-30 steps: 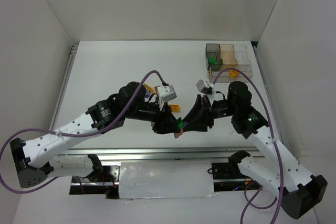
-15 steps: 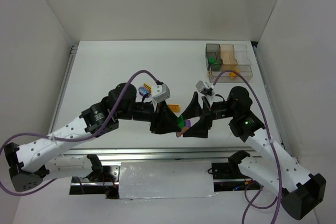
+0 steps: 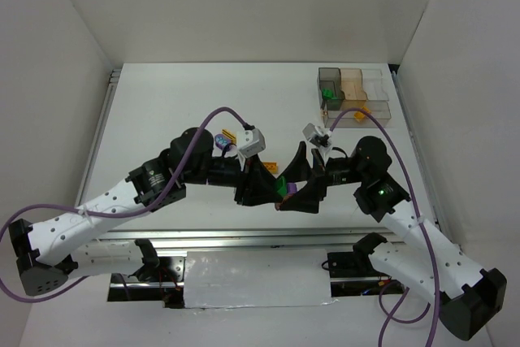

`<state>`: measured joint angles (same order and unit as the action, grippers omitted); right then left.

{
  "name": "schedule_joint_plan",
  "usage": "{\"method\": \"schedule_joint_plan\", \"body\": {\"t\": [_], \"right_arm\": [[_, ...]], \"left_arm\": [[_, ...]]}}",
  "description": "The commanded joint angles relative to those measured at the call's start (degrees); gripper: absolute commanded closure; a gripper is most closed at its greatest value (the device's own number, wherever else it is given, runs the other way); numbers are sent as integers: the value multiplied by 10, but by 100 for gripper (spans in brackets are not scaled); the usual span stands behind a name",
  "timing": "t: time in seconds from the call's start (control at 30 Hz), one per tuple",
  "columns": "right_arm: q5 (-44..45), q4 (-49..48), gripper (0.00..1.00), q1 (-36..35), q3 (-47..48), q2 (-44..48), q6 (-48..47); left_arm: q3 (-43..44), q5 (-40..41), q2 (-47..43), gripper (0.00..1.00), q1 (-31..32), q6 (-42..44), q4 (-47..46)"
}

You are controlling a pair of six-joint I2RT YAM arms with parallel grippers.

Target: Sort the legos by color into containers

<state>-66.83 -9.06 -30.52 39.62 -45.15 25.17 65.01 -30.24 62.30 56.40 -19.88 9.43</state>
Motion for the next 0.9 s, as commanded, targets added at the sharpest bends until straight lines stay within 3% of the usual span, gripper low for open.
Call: {"method": "schedule_joint_plan", "body": {"t": [0.0,0.17,0.27,0.33,0.43,0.6,0.87], "right_arm": [[75,-39,14,-9,-2,10,20],[98,-54,20,-9,-14,33,27],[101,-53,37,-9,-13,41,26],[102,-30,36,-9,-3,38,3],[108,4,26,-8,-2,30,-20],[93,-18,25,-3,-22,42,-9],[79,-38,38,-3,-14,54,3]], "left_arm": [[15,48,23,100,3,5,9],[19,73,28,100,2,6,27],[15,69,23,100,2,5,20],[14,70,19,100,2,5,18],[11,62,6,100,1,5,8],[2,32,-29,100,-1,8,-13],[1,26,-37,100,-2,13,1]]}}
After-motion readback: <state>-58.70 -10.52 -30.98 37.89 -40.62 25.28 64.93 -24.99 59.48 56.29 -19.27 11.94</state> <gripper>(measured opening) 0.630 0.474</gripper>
